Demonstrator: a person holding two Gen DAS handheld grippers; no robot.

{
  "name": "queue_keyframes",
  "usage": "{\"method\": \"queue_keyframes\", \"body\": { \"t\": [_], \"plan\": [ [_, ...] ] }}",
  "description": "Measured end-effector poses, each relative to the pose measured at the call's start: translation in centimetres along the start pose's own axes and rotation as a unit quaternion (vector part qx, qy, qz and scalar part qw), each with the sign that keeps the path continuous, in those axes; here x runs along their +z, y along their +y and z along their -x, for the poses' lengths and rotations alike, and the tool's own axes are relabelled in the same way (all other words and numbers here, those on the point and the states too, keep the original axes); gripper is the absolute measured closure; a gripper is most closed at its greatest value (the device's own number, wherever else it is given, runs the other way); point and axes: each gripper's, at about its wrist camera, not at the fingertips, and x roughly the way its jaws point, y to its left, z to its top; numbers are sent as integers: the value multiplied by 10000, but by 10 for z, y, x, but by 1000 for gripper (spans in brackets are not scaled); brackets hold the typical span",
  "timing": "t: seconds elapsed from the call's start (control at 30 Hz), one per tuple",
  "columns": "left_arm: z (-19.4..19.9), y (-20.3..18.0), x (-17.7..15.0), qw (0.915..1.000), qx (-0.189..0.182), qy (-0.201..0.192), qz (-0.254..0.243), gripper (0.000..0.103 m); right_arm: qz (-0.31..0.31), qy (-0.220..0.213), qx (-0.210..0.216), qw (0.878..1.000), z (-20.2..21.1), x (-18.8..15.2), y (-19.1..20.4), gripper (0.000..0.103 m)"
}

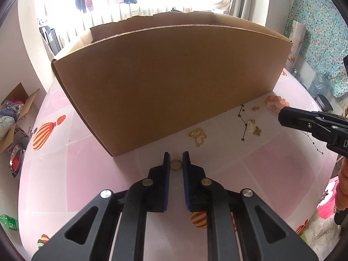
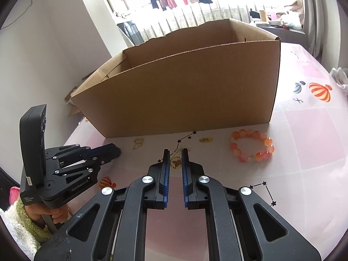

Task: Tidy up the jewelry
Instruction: 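Lift the gold ring with the left tool and carry it over the box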

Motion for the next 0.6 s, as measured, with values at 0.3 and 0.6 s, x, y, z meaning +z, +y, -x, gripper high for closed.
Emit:
{"method": "queue_keyframes", "body": {
  "t": [0.3, 0.6],
  "plan": [
    [92, 0, 32, 9918, -516, -1140, -254, 92, 489, -690, 294, 9960, 51, 42, 19, 94],
    [61, 7, 144, 9905, -1093, -669, -502, 92, 833, 250, 846, 9926, 2, 156, 21, 94]
  ]
}}
